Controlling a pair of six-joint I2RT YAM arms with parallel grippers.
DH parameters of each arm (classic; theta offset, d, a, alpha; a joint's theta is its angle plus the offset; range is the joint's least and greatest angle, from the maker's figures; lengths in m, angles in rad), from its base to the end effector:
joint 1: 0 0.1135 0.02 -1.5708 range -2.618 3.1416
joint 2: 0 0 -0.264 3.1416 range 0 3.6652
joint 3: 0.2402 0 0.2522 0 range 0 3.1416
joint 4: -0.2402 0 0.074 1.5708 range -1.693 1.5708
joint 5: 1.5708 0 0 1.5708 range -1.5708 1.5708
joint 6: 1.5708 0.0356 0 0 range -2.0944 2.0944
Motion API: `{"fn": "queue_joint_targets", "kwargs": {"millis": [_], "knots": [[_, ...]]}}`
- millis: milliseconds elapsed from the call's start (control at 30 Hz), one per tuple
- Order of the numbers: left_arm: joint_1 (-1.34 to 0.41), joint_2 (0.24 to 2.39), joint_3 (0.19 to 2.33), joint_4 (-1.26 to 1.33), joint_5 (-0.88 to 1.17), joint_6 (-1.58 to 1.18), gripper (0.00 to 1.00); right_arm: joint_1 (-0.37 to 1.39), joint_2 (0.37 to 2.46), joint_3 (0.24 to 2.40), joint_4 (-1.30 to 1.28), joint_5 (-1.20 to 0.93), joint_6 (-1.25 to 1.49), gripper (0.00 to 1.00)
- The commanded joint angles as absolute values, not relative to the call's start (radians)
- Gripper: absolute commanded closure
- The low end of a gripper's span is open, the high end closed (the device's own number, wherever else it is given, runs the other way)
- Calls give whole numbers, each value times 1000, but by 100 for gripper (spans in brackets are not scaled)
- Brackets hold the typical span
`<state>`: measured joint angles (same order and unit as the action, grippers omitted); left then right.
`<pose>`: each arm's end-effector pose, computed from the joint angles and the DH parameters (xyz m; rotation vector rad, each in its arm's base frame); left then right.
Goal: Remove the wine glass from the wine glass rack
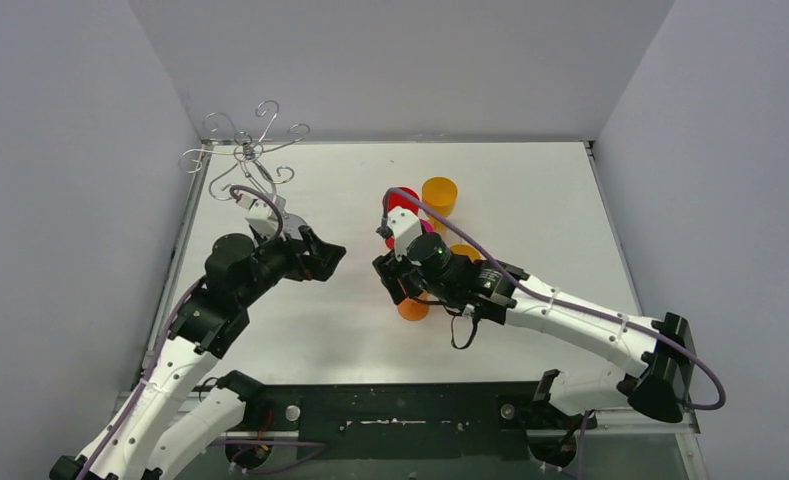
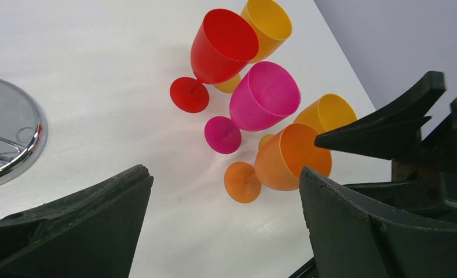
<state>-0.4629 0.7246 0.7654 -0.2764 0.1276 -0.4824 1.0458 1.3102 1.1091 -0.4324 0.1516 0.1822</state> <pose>0.1509 -0.0804 0.3329 0.0761 1.8739 -0.7788 0.1510 0.2500 0.3138 -0.8604 2.0734 0.5150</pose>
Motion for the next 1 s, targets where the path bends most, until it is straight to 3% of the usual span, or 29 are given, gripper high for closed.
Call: {"fn": "queue_joint_targets", "kwargs": {"millis": [0,200,367,467,533,800,967], "knots": [[-460,743,844,-303,131,-456,2,1040,1206,1164,-393,211,216,31],[-462,771,904,-374,65,-424,3,891,1115,1155,-407,388,287,14],[-461,772,922,-445,-17,-392,3,470,1119,1166,-490,82,381,12],[-460,753,919,-500,-99,-383,3,280,1129,1148,-513,-69,418,4],[-460,735,911,-524,-135,-376,3,251,1135,1147,-527,-83,421,0],[-459,726,888,-519,-171,-375,3,271,1161,1199,-606,156,425,0],[-460,753,901,-509,-161,-375,3,292,1110,1193,-565,195,422,0]]}}
